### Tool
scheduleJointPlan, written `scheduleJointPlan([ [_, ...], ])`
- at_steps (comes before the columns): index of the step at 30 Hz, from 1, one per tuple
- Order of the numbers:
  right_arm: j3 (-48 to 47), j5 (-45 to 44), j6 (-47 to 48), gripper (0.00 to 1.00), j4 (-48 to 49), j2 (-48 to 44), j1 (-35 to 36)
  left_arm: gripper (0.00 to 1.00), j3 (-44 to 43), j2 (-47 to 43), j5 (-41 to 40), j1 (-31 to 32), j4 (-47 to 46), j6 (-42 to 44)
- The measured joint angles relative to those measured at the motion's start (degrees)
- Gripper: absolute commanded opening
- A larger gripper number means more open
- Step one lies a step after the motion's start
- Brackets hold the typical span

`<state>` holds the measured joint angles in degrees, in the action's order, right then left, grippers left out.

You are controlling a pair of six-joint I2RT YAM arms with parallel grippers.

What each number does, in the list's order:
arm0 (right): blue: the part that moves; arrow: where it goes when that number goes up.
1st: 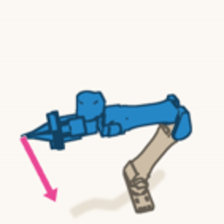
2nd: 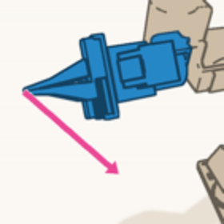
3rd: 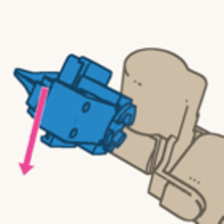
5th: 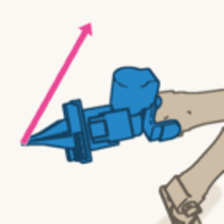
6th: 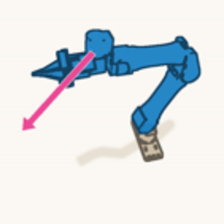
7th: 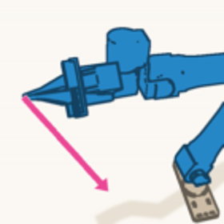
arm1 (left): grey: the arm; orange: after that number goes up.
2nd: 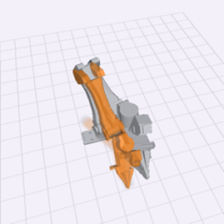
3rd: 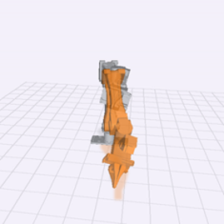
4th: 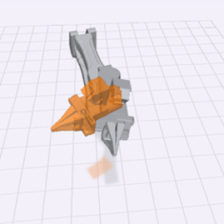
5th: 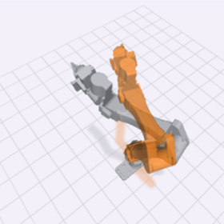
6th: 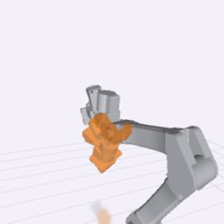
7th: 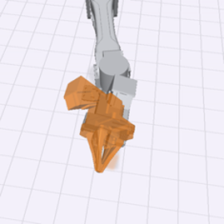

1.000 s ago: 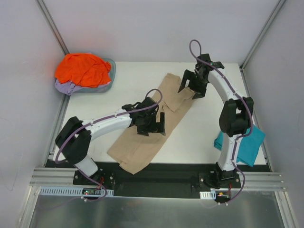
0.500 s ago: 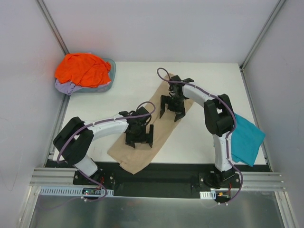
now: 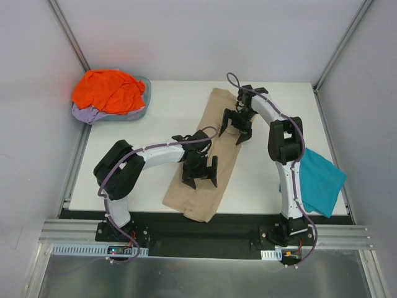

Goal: Fold and stack the t-shirts
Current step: Rotate the tshirt 90 degrees

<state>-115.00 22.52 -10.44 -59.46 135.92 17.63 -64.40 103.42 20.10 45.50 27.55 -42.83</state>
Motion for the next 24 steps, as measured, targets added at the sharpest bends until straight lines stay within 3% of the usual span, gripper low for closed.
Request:
scheduleJointPlan([
  [7, -19.3, 4.2, 0.5, 0.97, -2.4, 10.3, -6.3, 0.99, -10.6, 8.0, 2.6, 1.5, -4.4, -1.2],
  [15, -21.4, 5.9, 1.2, 0.97, 5.7, 10.9, -9.2, 0.99, -20.6, 14.5, 2.2, 2.1, -6.8, -1.3],
  [20, -18.4, 3.5, 4.1, 0.97, 4.6, 4.7, -8.5, 0.99, -16.9, 8.8, -1.3, 4.1, -7.1, -1.0],
  [24, -6.0, -1.2, 7.6, 0.97, 3.1, -12.8, -7.2, 0.99, -6.7, -7.0, -4.4, 6.6, -7.1, -1.1],
])
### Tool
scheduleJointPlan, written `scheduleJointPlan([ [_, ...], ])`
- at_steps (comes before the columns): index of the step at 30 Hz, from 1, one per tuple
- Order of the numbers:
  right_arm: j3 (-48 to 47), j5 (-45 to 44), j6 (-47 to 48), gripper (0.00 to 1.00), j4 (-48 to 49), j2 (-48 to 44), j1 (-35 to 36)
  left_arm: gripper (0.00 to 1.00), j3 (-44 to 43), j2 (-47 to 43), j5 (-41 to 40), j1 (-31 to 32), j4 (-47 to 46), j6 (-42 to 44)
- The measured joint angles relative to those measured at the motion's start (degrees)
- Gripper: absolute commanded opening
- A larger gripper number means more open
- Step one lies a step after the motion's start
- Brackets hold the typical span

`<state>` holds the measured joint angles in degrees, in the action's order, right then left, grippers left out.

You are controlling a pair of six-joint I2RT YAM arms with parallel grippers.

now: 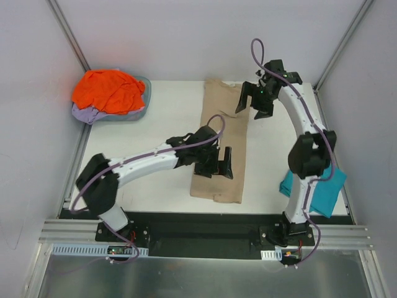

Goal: Fold and stack the t-shirts
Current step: Rotate the tshirt 90 degrees

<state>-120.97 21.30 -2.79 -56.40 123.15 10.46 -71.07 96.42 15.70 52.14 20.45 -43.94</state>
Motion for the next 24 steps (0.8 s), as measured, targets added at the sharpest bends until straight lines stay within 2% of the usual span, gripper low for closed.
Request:
scheduleJointPlan([
  [5, 22.9, -19.4, 0.9, 0.97, 0.9, -32.0, 8.3, 0.99, 13.0, -17.5, -3.9, 1.3, -1.1, -0.8],
  [8, 39.1, -22.0, -2.2, 0.97, 6.3, -51.6, 12.7, 0.99, 21.7, -25.9, -7.5, 1.3, 0.4, -2.1],
  [11, 56.6, -21.5, -8.3, 0.97, 12.5, -66.8, 11.2, 0.99, 27.4, -31.3, -10.8, 1.3, 2.9, -3.4],
  [14, 71.0, -20.1, -13.2, 0.97, 16.2, -75.7, 12.7, 0.99, 30.6, -34.5, -13.1, 1.0, 4.1, -4.5],
  [17, 78.3, -20.1, -16.3, 0.97, 15.8, -79.9, 15.0, 0.98, 32.6, -35.6, -14.8, 1.0, 4.8, -6.3],
  [20, 82.4, -19.7, -19.4, 0.99, 15.9, -85.2, 15.5, 0.87, 32.8, -34.7, -16.3, 0.6, 5.1, -7.2],
  [24, 90.8, -16.9, -23.8, 0.96, 18.3, -89.7, 16.9, 0.76, 32.3, -29.2, -16.4, -0.5, 4.4, -7.6],
])
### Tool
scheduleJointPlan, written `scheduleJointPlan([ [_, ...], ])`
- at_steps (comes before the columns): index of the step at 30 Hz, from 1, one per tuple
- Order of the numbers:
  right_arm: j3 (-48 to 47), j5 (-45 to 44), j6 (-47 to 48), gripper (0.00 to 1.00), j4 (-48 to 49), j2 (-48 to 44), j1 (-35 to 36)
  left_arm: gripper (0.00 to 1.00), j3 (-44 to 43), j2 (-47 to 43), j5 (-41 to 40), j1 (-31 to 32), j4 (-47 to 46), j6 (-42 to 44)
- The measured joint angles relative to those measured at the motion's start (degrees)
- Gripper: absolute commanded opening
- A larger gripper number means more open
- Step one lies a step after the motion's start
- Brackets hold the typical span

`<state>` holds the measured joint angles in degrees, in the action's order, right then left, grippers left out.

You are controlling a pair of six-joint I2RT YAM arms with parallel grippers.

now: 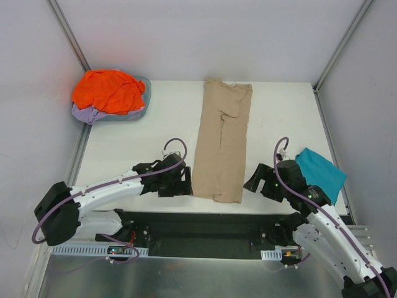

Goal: Fold and stack the t-shirts
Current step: Rotate the tshirt 90 degrees, then grab the bottom of the folded rectangular tshirt with both arms

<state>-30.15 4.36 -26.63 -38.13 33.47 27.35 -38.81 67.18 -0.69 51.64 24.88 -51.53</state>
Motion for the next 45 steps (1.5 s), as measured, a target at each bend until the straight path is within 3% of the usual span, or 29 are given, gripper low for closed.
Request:
scheduleJointPlan([
  [4, 5.1, 1.0, -3.3, 0.95, 0.8, 1.5, 1.7, 0.65, -1.3, 7.2, 0.5, -1.3, -0.8, 0.1],
  [10, 5.2, 0.1, -4.7, 0.95, 3.6, 7.6, 4.4, 0.59, -2.3, 14.0, 4.9, -4.0, -3.8, 0.3],
  [16, 5.0, -0.1, -5.3, 0.92, 7.5, 15.6, 7.5, 0.27, -3.0, 16.8, 8.8, -4.5, -7.3, 0.3],
  [20, 4.2, -0.3, -5.6, 0.79, 9.2, 20.8, 9.4, 0.0, -3.3, 18.8, 10.7, -4.5, -8.7, 0.4],
  [36, 1.7, -2.4, -8.3, 0.12, 11.3, 30.8, 14.3, 0.0, -3.1, 20.1, 12.7, -4.5, -10.3, -0.1],
  [41, 1.7, -2.4, -9.4, 0.01, 11.6, 31.1, 15.9, 0.0, -1.8, 19.0, 12.9, -4.4, -11.2, -0.3],
  [45, 2.3, -2.4, -10.9, 0.01, 12.1, 30.3, 18.9, 0.0, 1.2, 16.0, 13.2, -3.4, -12.3, -1.3],
])
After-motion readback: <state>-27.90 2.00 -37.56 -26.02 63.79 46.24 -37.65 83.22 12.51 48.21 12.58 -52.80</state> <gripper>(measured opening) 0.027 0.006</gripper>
